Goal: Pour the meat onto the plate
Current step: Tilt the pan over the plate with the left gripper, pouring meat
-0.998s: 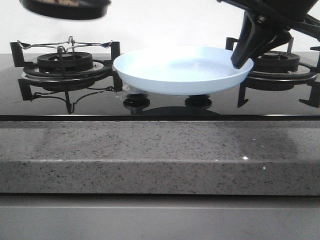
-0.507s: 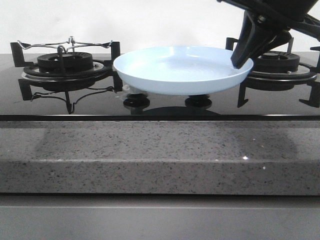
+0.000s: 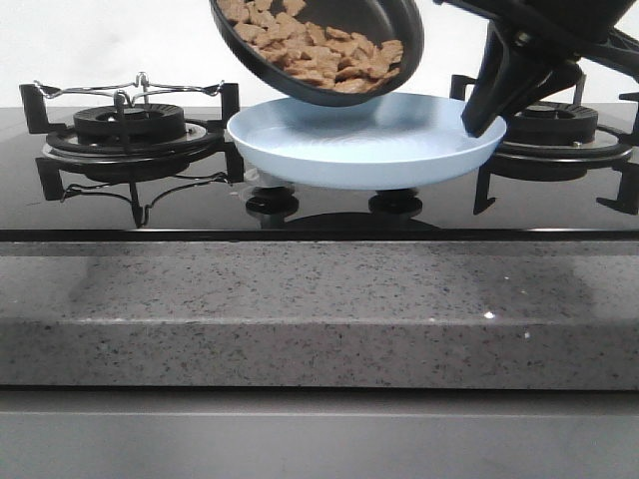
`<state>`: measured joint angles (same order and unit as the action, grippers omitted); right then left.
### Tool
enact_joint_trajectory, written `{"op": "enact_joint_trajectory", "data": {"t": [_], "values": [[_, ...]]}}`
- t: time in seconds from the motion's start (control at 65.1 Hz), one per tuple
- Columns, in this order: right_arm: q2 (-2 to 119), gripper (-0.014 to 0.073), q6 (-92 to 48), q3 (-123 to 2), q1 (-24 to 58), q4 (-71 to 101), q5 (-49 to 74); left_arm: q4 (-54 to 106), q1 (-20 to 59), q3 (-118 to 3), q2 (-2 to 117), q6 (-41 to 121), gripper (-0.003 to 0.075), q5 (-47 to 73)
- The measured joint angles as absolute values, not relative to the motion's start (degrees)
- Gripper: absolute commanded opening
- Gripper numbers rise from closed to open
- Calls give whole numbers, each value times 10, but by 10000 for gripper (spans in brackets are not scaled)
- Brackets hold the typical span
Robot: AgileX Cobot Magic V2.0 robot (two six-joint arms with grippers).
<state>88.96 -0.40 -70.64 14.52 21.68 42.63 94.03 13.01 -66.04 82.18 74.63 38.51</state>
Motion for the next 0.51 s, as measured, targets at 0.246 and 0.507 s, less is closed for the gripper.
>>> {"op": "enact_joint_trajectory", "data": {"t": [0.246,0.507], "values": [[890,-69,-4,-706,145,217,426,941,141,-660,793,887,-20,389],[890,-69,-4,-706,145,217,426,941,165,-660,777,1032,-20,419]]}}
